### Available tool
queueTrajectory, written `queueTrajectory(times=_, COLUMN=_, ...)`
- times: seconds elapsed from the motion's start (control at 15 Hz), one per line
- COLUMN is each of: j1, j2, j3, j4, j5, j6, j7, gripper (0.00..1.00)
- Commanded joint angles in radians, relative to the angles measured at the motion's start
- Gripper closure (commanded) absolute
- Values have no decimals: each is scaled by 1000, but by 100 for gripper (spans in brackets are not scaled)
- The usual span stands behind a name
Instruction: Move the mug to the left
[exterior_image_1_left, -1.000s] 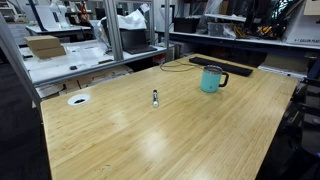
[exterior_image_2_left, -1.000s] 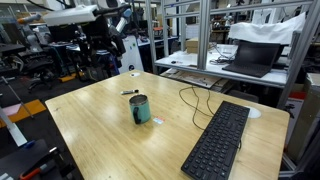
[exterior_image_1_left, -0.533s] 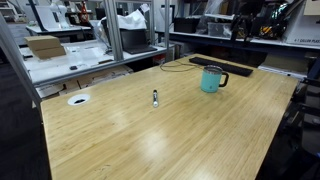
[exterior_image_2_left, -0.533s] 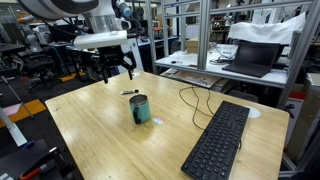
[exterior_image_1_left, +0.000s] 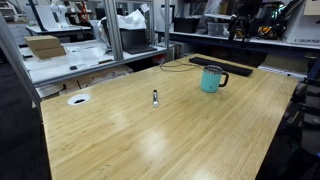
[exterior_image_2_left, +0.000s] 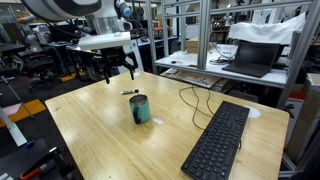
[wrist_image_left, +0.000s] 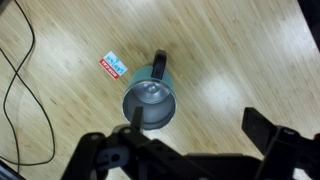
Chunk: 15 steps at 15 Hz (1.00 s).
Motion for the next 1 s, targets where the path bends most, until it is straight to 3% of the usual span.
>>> queueTrajectory(times=0.0, j1=-15, j2=38, j3=9, j4=15, j5=67, j6=17, j7=-25, gripper=0)
queueTrajectory(times=0.33, j1=-55, j2=135, j3=17, j4=31, j5=180, j6=58, j7=-43, gripper=0)
queueTrajectory(times=0.93, j1=-154, j2=415, j3=76, j4=142, j5=122, j6=268, j7=20, gripper=0)
